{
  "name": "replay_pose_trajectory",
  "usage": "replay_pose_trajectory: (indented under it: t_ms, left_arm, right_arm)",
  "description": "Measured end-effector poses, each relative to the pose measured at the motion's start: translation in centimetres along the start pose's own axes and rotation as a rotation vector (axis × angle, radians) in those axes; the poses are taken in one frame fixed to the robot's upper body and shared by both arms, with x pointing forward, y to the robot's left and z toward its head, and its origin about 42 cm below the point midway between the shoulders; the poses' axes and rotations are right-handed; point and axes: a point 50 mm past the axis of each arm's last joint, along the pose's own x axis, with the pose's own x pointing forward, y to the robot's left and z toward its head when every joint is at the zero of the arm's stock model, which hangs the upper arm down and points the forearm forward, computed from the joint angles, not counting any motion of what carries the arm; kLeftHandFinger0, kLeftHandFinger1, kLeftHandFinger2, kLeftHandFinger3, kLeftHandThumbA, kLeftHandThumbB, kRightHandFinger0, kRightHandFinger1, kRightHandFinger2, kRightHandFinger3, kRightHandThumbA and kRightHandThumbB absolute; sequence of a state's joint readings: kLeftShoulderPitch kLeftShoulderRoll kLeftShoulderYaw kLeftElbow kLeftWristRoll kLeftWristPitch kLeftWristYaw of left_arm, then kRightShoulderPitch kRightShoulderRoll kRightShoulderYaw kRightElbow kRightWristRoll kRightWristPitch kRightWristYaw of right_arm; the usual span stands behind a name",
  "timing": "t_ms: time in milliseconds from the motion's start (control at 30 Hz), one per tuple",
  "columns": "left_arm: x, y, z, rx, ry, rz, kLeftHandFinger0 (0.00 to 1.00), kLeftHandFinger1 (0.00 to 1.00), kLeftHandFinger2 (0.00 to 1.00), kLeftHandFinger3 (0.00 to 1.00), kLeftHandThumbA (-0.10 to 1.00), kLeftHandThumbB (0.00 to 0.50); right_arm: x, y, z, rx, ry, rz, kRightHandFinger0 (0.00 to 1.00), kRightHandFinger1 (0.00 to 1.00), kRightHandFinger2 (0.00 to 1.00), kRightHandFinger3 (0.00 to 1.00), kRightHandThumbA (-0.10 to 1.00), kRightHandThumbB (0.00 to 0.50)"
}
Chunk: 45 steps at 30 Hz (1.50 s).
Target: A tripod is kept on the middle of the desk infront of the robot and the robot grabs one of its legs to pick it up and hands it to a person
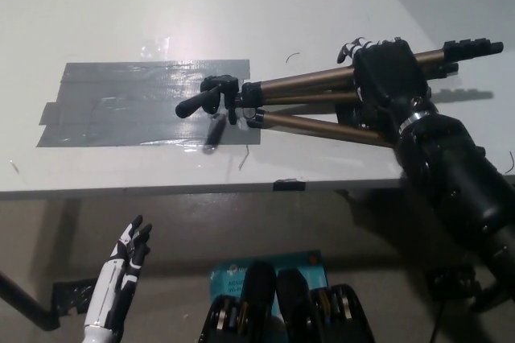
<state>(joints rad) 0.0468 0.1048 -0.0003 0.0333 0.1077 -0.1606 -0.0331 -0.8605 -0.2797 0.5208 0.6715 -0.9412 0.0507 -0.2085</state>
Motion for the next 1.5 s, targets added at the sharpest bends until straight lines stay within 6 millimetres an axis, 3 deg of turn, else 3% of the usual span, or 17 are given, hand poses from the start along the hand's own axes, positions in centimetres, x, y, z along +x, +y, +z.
replay_pose_trajectory:
  t_ms: [67, 233, 267, 367, 433, 500, 533, 600, 867, 1000, 1200, 1267, 1400, 1500]
  left_arm:
    - [0.0, 0.0, 0.0, 0.0, 0.0, 0.0, 0.96, 1.0, 0.95, 1.0, 0.93, 0.0]
    - [0.0, 0.0, 0.0, 0.0, 0.002, 0.0, 0.96, 1.0, 0.94, 1.0, 0.93, 0.0]
    - [0.0, 0.0, 0.0, 0.0, 0.003, 0.0, 0.97, 1.0, 0.94, 1.0, 0.94, 0.0]
    - [0.0, 0.0, 0.0, 0.0, 0.006, -0.001, 0.97, 1.0, 0.94, 1.0, 0.97, 0.004]
    - [0.0, 0.0, 0.0, 0.0, 0.008, -0.001, 0.97, 1.0, 0.93, 1.0, 0.96, 0.001]
    - [0.0, 0.1, 0.0, 0.001, 0.01, -0.001, 0.96, 0.99, 0.92, 1.0, 0.95, 0.003]
    - [0.1, 0.1, 0.0, 0.002, 0.011, -0.001, 0.96, 0.98, 0.91, 1.0, 0.94, 0.0]
    - [0.1, 0.2, 0.0, 0.002, 0.012, -0.002, 0.94, 0.95, 0.9, 1.0, 0.92, 0.004]
    - [0.2, 0.3, 0.2, 0.003, 0.014, -0.004, 0.88, 0.91, 0.86, 0.98, 0.87, 0.0]
    - [0.2, 0.5, 0.3, 0.005, 0.009, -0.004, 0.91, 0.92, 0.86, 0.98, 0.87, 0.02]
    - [0.2, 0.5, 0.5, 0.006, 0.003, -0.01, 0.9, 0.91, 0.86, 0.97, 0.86, 0.0]
    - [0.3, 0.6, 0.8, 0.006, -0.005, -0.013, 0.92, 0.91, 0.87, 0.96, 0.85, 0.0]
    - [0.4, 0.6, 0.8, 0.005, -0.008, -0.017, 0.9, 0.94, 0.95, 1.0, 0.89, 0.006]
    - [0.4, 0.5, 0.9, 0.007, -0.012, -0.02, 0.94, 1.0, 1.0, 1.0, 0.97, 0.021]
  right_arm:
    - [-0.1, 0.2, 0.0, -0.013, -0.005, -0.011, 0.0, 0.23, 0.69, 0.68, -0.1, 0.243]
    - [-0.2, 0.6, -0.2, -0.029, -0.025, -0.048, 0.0, 0.23, 0.67, 0.72, -0.1, 0.24]
    - [-0.3, 0.6, -0.2, -0.033, -0.03, -0.059, 0.0, 0.21, 0.64, 0.68, -0.1, 0.239]
    - [-0.3, 0.8, -0.2, -0.035, -0.04, -0.082, 0.0, 0.08, 0.53, 0.43, -0.1, 0.242]
    - [-0.2, 0.7, -0.1, -0.032, -0.05, -0.098, 0.0, 0.06, 0.51, 0.33, -0.1, 0.244]
    - [0.1, 0.5, 0.1, -0.029, -0.062, -0.12, 0.0, 0.1, 0.57, 0.4, -0.1, 0.249]
    - [0.3, 0.3, 0.2, -0.029, -0.067, -0.129, 0.0, 0.15, 0.63, 0.61, -0.1, 0.24]
    - [0.7, 0.0, 0.3, -0.032, -0.077, -0.144, 0.0, 0.18, 0.65, 0.69, -0.1, 0.235]
    - [3.5, -2.6, 1.7, -0.043, -0.146, -0.238, 0.0, 0.19, 0.65, 0.71, -0.1, 0.27]
    - [4.5, -3.5, 2.5, -0.042, -0.177, -0.279, 0.0, 0.21, 0.67, 0.74, -0.1, 0.26]
    - [5.2, -4.2, 3.1, -0.045, -0.205, -0.321, 0.0, 0.21, 0.67, 0.73, -0.1, 0.274]
    - [5.4, -4.3, 3.1, -0.044, -0.213, -0.34, 0.0, 0.23, 0.7, 0.76, -0.1, 0.25]
    - [5.7, -4.3, 3.2, -0.039, -0.217, -0.354, 0.0, 0.28, 0.74, 0.81, -0.1, 0.216]
    - [5.9, -4.6, 3.4, -0.032, -0.223, -0.381, 0.0, 0.29, 0.74, 0.79, -0.1, 0.244]
